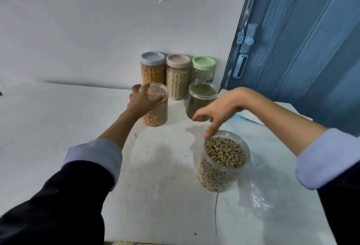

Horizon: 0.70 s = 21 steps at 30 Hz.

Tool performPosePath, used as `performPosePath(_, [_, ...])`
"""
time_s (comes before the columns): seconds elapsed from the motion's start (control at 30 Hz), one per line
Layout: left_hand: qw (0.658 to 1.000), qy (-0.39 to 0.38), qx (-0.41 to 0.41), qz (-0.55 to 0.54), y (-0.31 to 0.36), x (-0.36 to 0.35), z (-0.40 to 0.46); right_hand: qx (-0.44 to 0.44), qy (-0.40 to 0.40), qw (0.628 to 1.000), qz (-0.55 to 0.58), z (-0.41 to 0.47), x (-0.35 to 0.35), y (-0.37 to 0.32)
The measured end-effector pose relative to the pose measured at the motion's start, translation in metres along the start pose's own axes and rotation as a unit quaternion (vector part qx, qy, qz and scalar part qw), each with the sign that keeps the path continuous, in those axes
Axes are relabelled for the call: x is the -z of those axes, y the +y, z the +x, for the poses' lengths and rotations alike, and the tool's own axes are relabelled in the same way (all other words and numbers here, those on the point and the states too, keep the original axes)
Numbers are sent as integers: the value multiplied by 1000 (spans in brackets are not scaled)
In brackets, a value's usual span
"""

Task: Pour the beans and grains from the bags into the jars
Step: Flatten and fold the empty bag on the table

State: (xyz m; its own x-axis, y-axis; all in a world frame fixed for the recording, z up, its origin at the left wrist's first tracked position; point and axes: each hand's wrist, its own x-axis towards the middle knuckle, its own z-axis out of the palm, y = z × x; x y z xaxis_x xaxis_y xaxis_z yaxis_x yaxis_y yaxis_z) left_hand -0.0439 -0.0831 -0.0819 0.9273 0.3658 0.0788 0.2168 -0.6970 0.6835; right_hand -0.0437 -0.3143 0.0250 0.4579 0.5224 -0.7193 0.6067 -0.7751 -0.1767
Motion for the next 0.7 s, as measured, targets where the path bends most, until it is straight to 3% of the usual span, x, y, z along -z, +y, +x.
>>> performPosePath(0.13, [1000,6,-8,28,-1,2,-1,-29,-85,993,-82,-15,-26,5])
performPosePath(0.23, [999,10,-15,32,-4,4,0,-33,-50,982,-179,-12,-43,-3])
performPosePath(0.37, [999,1,-18,50,-7,7,4,-26,-13,987,-159,-6,-39,-8])
performPosePath(0.53, [993,12,-44,109,-11,11,6,17,90,991,-96,4,-26,-12])
performPosePath(0.7, [989,22,-87,120,-17,19,15,24,282,957,-67,32,-15,-26])
